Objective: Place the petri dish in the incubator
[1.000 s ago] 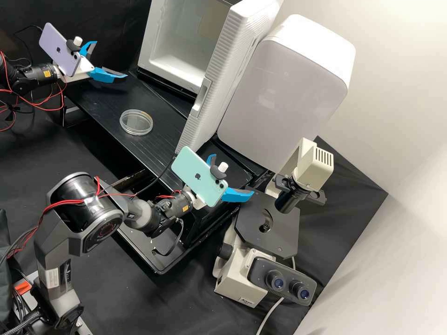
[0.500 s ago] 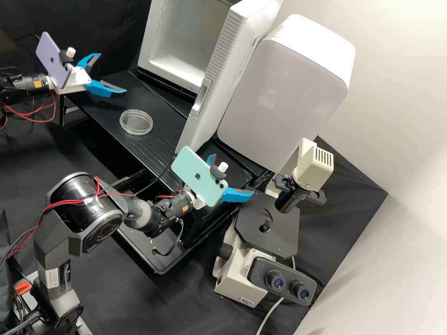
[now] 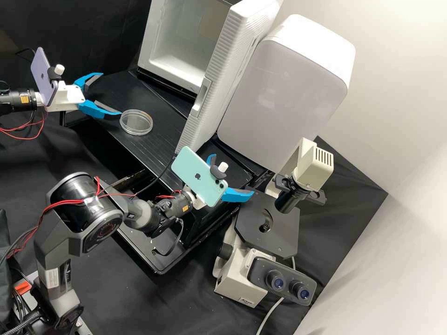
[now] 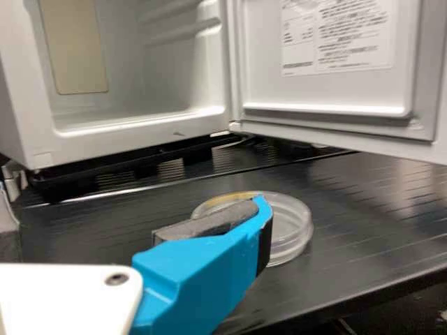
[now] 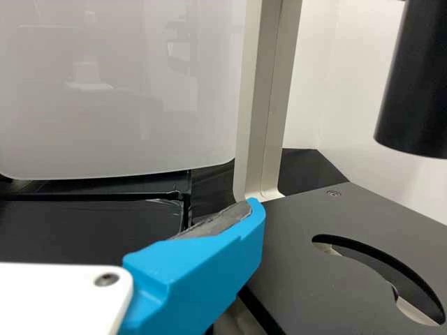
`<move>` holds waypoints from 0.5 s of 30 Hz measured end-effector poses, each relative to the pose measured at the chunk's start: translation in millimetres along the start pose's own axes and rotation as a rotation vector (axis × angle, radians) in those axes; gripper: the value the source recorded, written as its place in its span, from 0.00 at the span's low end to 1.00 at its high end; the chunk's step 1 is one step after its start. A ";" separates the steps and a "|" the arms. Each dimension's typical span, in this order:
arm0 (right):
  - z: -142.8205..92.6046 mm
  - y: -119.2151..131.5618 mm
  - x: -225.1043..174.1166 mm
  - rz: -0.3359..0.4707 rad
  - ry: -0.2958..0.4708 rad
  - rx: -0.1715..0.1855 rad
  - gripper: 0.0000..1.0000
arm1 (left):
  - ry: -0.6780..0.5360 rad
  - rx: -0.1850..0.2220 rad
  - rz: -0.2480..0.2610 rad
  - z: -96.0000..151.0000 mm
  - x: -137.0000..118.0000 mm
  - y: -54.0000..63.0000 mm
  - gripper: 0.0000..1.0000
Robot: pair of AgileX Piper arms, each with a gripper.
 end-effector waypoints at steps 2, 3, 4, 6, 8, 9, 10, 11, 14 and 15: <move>0.0 0.0 0.0 0.000 0.000 0.000 1.00 | -0.013 -0.005 0.002 3.7 -0.2 -0.3 1.00; 0.0 0.0 0.0 0.000 0.000 0.000 1.00 | -0.015 -0.005 0.001 4.3 -0.3 -0.5 1.00; 0.0 0.0 0.0 0.000 0.000 0.000 1.00 | -0.022 -0.006 0.000 6.0 -0.4 -0.8 1.00; 0.0 0.0 0.0 0.000 0.000 0.000 1.00 | -0.031 -0.006 -0.002 7.8 -0.5 -1.2 1.00; 0.0 0.0 0.0 0.000 0.000 0.000 1.00 | -0.036 -0.008 -0.008 9.6 -0.3 -2.5 1.00; 0.0 0.0 0.0 0.000 0.000 0.000 1.00 | -0.041 -0.009 -0.014 11.0 -0.1 -3.9 1.00; 0.0 0.0 0.0 0.000 0.000 0.000 1.00 | -0.046 -0.011 -0.023 12.9 1.0 -6.0 1.00; 0.0 0.0 0.0 0.000 0.000 0.000 1.00 | -0.049 -0.012 -0.030 14.2 1.9 -7.7 1.00; 0.0 0.0 0.0 0.000 0.000 0.000 1.00 | -0.049 -0.023 -0.066 18.8 7.7 -15.0 1.00; 0.0 0.0 0.0 0.000 0.000 0.000 1.00 | -0.047 -0.027 -0.079 20.1 9.7 -17.1 1.00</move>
